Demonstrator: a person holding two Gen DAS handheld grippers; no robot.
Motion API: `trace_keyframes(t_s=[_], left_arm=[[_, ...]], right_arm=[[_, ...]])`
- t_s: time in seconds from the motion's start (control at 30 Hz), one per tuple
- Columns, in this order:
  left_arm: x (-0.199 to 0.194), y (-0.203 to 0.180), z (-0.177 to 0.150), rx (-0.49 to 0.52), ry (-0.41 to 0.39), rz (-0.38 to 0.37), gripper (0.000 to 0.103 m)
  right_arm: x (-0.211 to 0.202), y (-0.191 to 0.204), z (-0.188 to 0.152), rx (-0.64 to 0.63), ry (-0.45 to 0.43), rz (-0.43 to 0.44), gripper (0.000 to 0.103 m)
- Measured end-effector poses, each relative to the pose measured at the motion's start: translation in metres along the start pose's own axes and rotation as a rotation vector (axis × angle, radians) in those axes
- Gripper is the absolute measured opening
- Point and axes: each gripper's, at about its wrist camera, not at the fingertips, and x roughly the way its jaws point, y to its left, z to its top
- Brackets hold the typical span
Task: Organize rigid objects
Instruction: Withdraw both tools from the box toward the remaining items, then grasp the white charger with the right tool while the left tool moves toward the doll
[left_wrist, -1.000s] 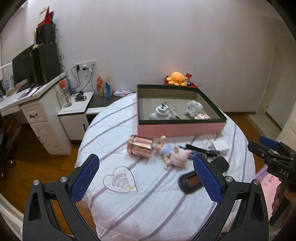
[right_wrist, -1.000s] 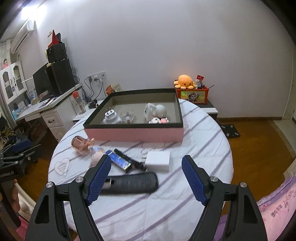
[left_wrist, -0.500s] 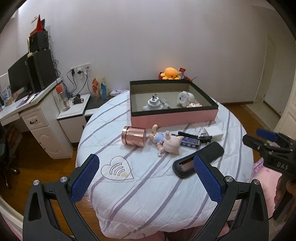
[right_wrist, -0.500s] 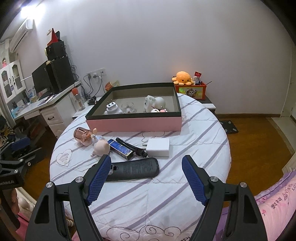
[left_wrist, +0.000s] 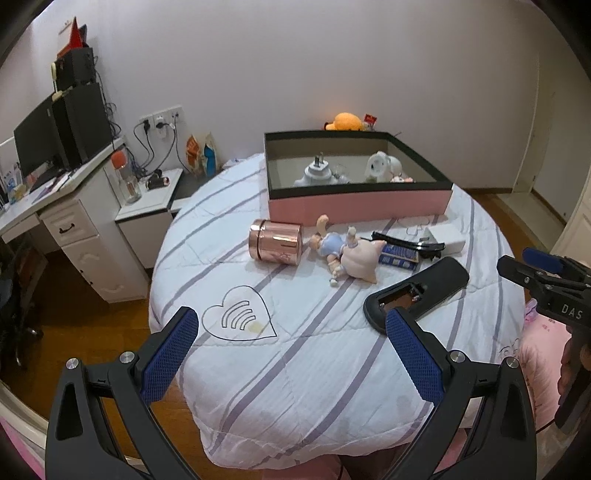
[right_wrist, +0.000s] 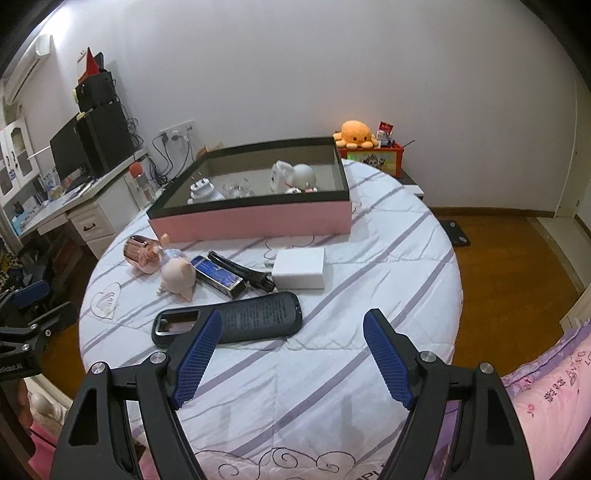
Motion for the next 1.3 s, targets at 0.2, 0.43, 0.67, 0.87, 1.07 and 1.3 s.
trace_keyframes(t_s=[0.2,0.43,0.67,0.87,1.07,1.3], left_arm=[[0.017,-0.002,-0.001,0.011,0.03,-0.003,0.103],[0.037,-0.002,0.003,0.023,0.065,0.001,0.103],[0.052,0.001,0.006,0.023,0.089,-0.009,0.103],[0.061,0.002,0.006,0.025,0.106,-0.012,0.103],[0.064,0.005,0.006,0.011,0.111,-0.011,0.103],[0.065,0.002,0.005,0.012,0.114,-0.031,0.103]], right_arm=[[0.027,-0.007,0.002,0.021,0.039,-0.018,0.081],[0.063,-0.011,0.015,0.017,0.077,-0.064,0.081],[0.088,-0.01,0.024,0.007,0.109,-0.058,0.081],[0.103,-0.003,0.027,-0.011,0.132,-0.046,0.081],[0.111,-0.008,0.03,-0.008,0.127,-0.031,0.08],[0.112,-0.02,0.033,0.016,0.109,0.003,0.061]])
